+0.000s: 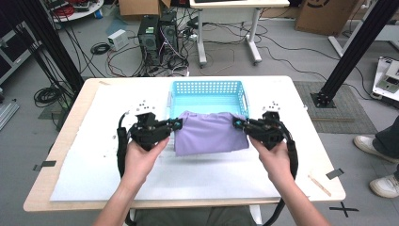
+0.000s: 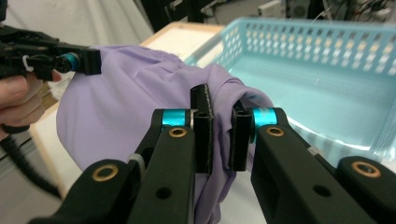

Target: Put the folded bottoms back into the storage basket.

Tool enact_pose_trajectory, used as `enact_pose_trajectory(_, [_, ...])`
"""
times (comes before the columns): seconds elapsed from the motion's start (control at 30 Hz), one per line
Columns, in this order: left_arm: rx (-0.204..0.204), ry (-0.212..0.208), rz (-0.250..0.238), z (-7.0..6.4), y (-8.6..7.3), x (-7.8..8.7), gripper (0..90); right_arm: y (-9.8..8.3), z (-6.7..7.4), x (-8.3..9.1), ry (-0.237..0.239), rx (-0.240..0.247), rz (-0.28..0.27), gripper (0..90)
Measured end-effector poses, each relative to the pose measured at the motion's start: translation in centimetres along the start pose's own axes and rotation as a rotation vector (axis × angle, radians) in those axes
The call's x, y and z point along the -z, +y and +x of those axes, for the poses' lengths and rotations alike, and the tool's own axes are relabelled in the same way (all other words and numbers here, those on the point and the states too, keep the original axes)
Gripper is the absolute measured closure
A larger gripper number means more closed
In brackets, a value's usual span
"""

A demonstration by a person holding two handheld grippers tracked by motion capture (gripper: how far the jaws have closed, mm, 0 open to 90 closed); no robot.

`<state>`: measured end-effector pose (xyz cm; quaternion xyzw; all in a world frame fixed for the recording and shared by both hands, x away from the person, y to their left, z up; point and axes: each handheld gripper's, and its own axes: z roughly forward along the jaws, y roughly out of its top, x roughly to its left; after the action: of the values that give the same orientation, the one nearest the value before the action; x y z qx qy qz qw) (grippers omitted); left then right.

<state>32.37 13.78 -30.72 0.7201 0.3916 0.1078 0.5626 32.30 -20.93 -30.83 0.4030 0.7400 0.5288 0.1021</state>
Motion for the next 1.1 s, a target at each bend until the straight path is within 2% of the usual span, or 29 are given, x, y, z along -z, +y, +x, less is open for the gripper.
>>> enact_pose_trajectory(0.17, [-0.028, 0.033, -0.036, 1.4, 2.9, -1.3, 86.2, 3.7, -0.8, -1.3, -0.065, 0.037, -0.032, 84.5])
enact_pose_trajectory(0.3, [-0.043, 0.074, -0.040, 3.2, 4.6, -3.3, 86.2, 6.1, -2.3, -3.5, -0.117, 0.060, -0.022, 84.5])
enact_pose_trajectory(0.47, [-0.082, 0.159, -0.022, 5.6, 5.6, -6.6, 86.2, 7.5, -4.6, -6.5, -0.151, 0.060, -0.024, 84.4])
enact_pose_trajectory(0.53, [-0.084, 0.174, -0.027, 6.6, 5.7, -7.9, 86.1, 7.8, -5.5, -7.8, -0.172, 0.061, -0.016, 84.3])
enact_pose_trajectory(0.6, [-0.080, 0.200, -0.007, 7.5, 5.5, -9.3, 86.1, 7.7, -6.3, -9.2, -0.197, 0.065, -0.004, 84.0])
enact_pose_trajectory(0.63, [-0.076, 0.208, 0.011, 8.1, 5.2, -10.1, 86.0, 7.5, -6.7, -9.9, -0.217, 0.067, 0.010, 82.0])
enact_pose_trajectory(0.67, [-0.070, 0.225, 0.035, 8.7, 4.8, -10.9, 85.1, 7.2, -7.1, -10.7, -0.256, 0.072, 0.028, 73.6])
enact_pose_trajectory(0.7, [-0.058, 0.259, 0.053, 9.1, 4.4, -11.5, 80.9, 6.9, -7.5, -11.6, -0.311, 0.069, 0.049, 62.5])
enact_pose_trajectory(0.73, [-0.054, 0.263, 0.063, 9.6, 4.0, -11.9, 76.9, 6.5, -7.9, -12.3, -0.350, 0.052, 0.080, 61.0])
enact_pose_trajectory(0.77, [-0.062, 0.270, 0.061, 9.8, 3.6, -12.0, 72.9, 6.1, -8.3, -12.8, -0.364, 0.043, 0.110, 58.9])
enact_pose_trajectory(0.83, [-0.077, 0.289, 0.065, 10.0, 3.0, -11.9, 58.8, 5.4, -8.7, -13.1, -0.378, 0.025, 0.129, 50.1])
enact_pose_trajectory(0.9, [-0.084, 0.291, 0.069, 9.9, 2.6, -11.6, 54.2, 4.6, -8.9, -12.6, -0.351, -0.011, 0.118, 46.5])
enact_pose_trajectory(1.0, [-0.079, 0.285, 0.040, 9.5, 2.2, -10.4, 48.2, 3.8, -8.6, -11.3, -0.331, 0.006, 0.105, 43.8])
enact_pose_trajectory(1.1, [-0.110, 0.270, -0.003, 8.6, 1.7, -8.9, 43.9, 3.0, -8.2, -9.5, -0.290, 0.010, 0.065, 40.0])
